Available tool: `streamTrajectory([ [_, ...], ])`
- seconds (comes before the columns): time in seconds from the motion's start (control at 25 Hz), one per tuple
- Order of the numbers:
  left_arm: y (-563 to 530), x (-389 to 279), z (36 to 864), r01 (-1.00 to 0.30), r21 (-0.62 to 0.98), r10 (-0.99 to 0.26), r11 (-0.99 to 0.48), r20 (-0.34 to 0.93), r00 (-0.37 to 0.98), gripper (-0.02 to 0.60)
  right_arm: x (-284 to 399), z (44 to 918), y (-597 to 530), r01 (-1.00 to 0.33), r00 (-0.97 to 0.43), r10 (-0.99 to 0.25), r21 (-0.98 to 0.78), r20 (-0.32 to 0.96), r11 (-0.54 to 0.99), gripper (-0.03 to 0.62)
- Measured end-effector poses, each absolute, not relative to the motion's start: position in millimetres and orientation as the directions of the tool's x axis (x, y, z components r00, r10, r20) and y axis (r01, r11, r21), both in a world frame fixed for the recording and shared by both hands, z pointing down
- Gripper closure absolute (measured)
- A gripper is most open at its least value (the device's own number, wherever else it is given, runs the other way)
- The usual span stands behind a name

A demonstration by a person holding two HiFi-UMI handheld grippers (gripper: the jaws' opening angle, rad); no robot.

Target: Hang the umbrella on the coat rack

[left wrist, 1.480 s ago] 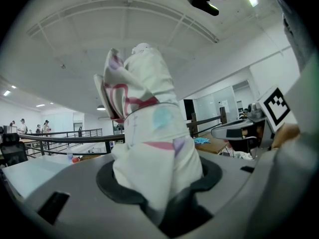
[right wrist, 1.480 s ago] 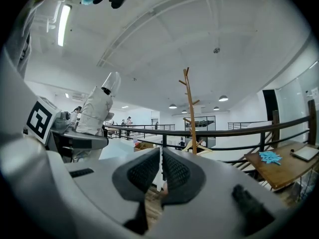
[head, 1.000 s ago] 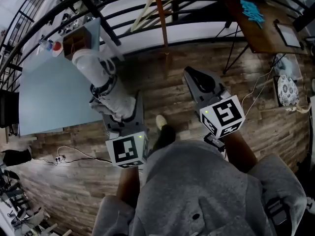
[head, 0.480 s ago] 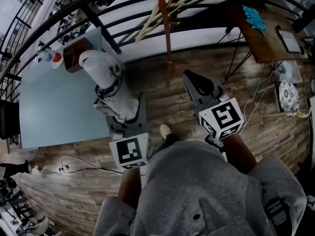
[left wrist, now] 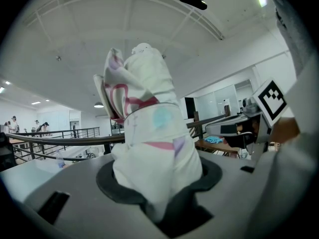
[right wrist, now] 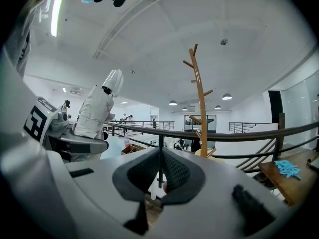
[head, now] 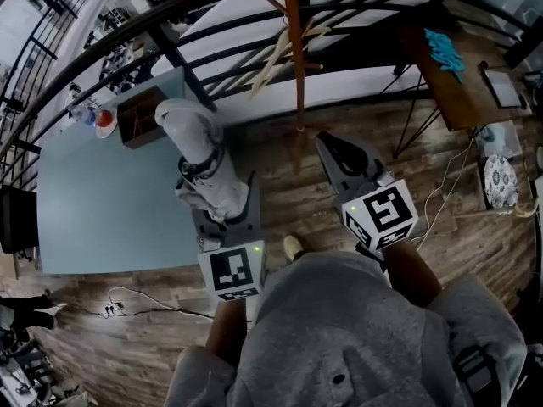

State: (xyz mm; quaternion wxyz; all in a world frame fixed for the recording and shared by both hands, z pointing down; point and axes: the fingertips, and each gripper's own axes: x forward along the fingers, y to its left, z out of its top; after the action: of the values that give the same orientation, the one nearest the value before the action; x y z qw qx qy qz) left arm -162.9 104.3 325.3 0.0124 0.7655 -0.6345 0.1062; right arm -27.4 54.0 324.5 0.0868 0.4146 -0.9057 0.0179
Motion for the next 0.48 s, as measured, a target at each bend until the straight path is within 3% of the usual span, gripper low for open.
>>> streamTrajectory([
  [0.48, 70, -180, 321, -0.965, -0.112, -0.965, -0.235, 0.148, 0.218, 0.339, -52, 322, 27, -0.769, -0.622, -0.766, 0.056, 0.162, 0.636, 0.562],
])
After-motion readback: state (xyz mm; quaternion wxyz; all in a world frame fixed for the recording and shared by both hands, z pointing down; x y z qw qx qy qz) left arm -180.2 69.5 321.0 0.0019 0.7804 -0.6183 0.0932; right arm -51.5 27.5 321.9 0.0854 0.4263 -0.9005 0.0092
